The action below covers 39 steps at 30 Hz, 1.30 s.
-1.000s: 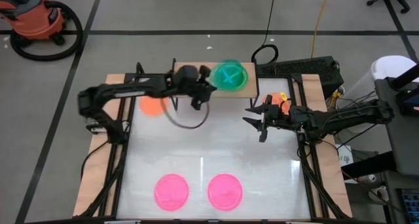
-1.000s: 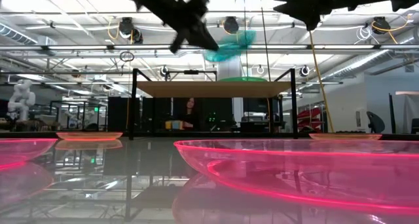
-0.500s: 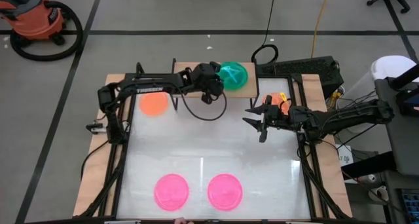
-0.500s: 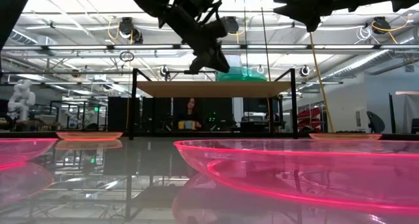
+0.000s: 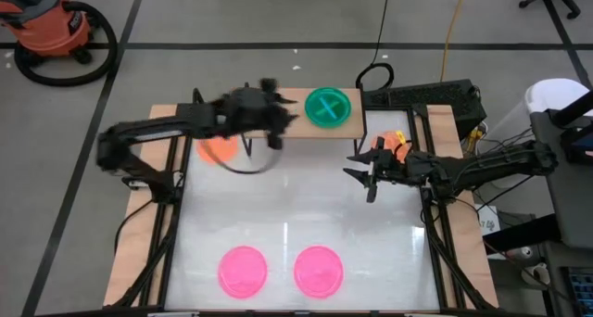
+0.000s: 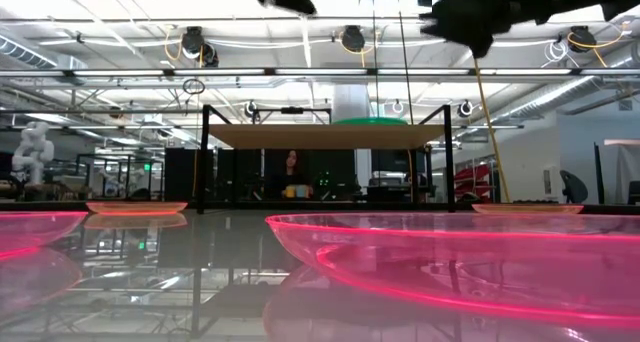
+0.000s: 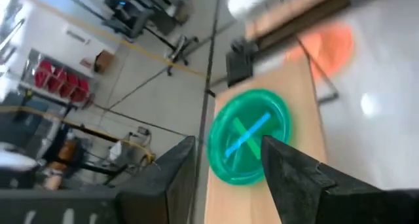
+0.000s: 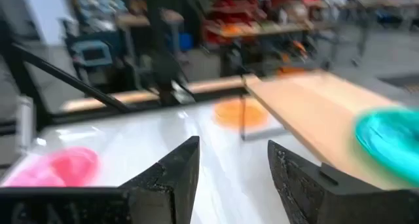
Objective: Place and stack plates onto a shelf
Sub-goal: Put the right orange transparent plate on the shelf
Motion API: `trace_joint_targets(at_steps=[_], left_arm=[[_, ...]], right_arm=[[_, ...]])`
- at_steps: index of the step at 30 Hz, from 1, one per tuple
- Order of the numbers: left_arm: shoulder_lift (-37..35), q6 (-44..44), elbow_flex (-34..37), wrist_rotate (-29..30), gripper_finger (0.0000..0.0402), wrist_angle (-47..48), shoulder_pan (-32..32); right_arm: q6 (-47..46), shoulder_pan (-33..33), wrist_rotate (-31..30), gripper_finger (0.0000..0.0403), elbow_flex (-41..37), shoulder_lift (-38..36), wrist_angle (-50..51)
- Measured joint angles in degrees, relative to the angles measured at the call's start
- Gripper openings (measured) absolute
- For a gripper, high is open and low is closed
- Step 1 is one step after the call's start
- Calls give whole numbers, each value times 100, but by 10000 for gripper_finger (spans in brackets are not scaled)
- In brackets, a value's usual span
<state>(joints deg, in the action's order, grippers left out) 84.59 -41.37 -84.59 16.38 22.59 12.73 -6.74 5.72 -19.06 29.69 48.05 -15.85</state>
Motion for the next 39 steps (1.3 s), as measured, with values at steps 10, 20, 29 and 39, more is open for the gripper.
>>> trace_joint_targets(at_steps=[10, 20, 29, 39], left_arm=[[-2603, 1624, 1312, -475, 179, -374, -48], [-4177, 2427, 4164, -886, 179, -2818, -322], [-4169, 2727, 5915, -890, 179, -5008, -468], [-4178, 2990, 6502, -887, 179, -6021, -468]], right_arm=[[-649, -46, -814, 164, 581, 46, 2767], [-1189, -347, -1098, 164, 1025, 425, 4749], [-1848, -538, -606, 164, 1032, 1096, 6096], [-2222, -598, -604, 164, 1032, 1714, 6618]])
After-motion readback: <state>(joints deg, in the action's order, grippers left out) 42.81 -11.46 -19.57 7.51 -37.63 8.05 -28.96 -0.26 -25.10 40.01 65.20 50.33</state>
